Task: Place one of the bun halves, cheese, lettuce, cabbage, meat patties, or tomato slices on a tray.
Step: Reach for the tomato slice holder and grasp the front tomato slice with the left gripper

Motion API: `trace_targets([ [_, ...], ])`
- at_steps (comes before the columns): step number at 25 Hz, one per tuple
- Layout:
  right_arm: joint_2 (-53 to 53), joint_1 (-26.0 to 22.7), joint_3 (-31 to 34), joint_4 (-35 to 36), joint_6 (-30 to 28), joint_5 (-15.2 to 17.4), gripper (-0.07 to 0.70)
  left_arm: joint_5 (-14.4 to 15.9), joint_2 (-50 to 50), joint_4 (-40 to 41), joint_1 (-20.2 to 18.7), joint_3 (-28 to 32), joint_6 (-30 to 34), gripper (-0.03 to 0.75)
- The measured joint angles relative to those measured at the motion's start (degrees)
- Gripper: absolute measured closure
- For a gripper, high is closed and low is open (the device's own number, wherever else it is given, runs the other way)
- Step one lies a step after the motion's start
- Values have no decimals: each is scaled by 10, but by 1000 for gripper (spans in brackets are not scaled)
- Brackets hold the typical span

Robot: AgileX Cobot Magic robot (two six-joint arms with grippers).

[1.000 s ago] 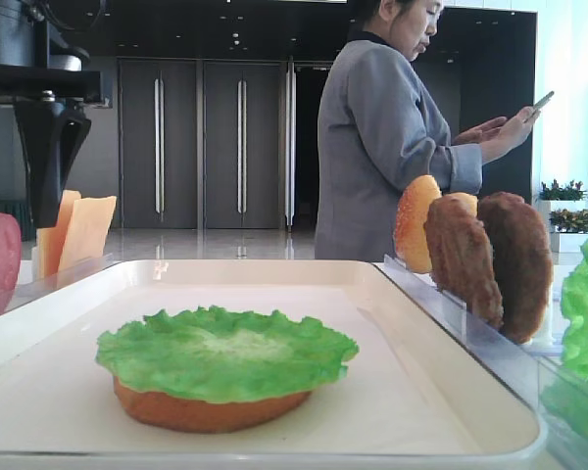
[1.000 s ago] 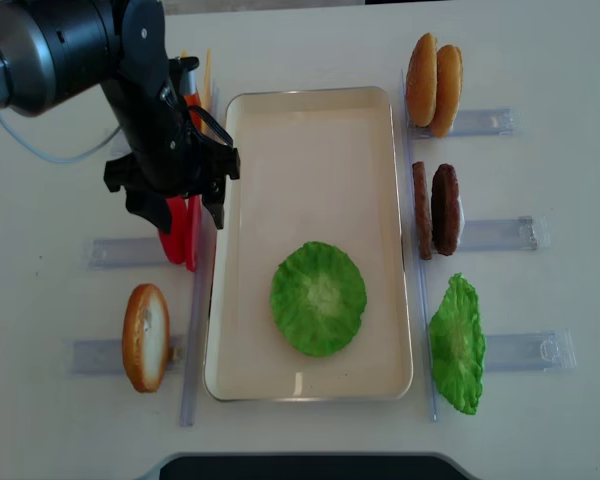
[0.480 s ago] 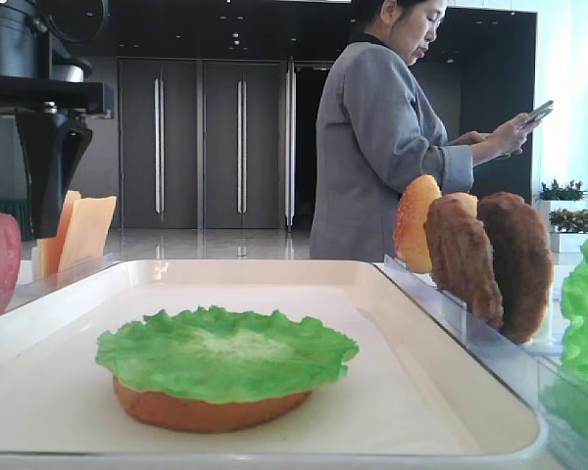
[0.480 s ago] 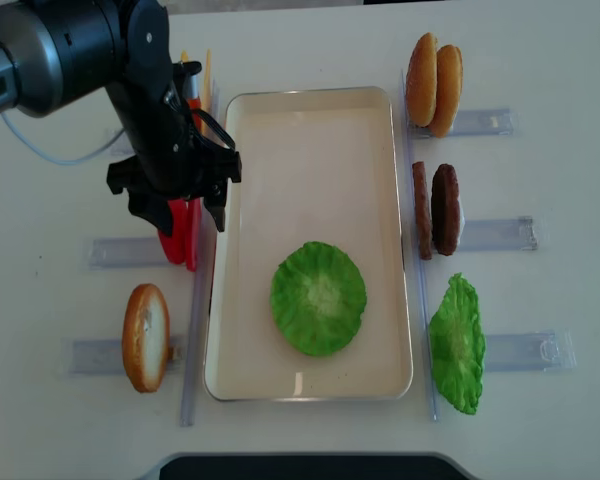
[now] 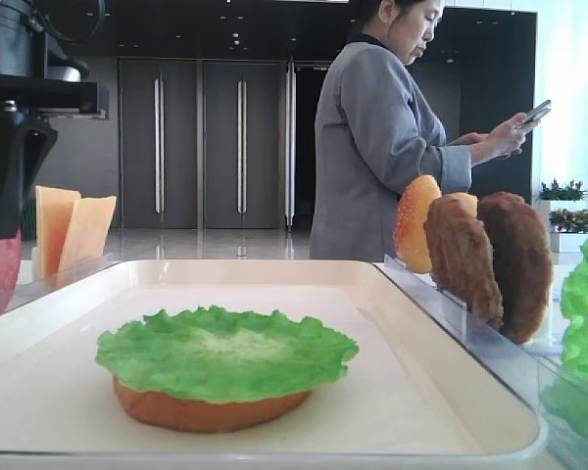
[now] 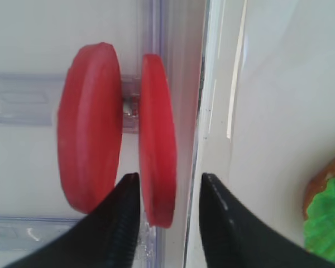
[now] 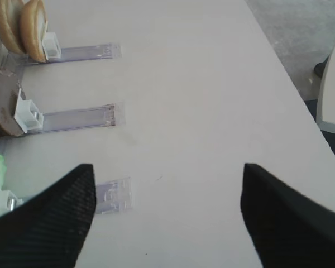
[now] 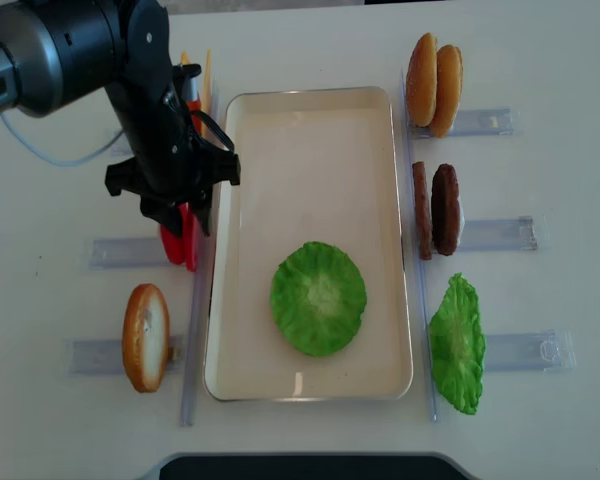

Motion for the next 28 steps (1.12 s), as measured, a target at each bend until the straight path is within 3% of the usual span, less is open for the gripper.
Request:
trace_targets([
  [10,0,0,0,0,0,0,118,28,0,12,0,0,10,651],
  [28,0,0,0,0,0,0,118,20,-25,10,0,-2,24,658],
])
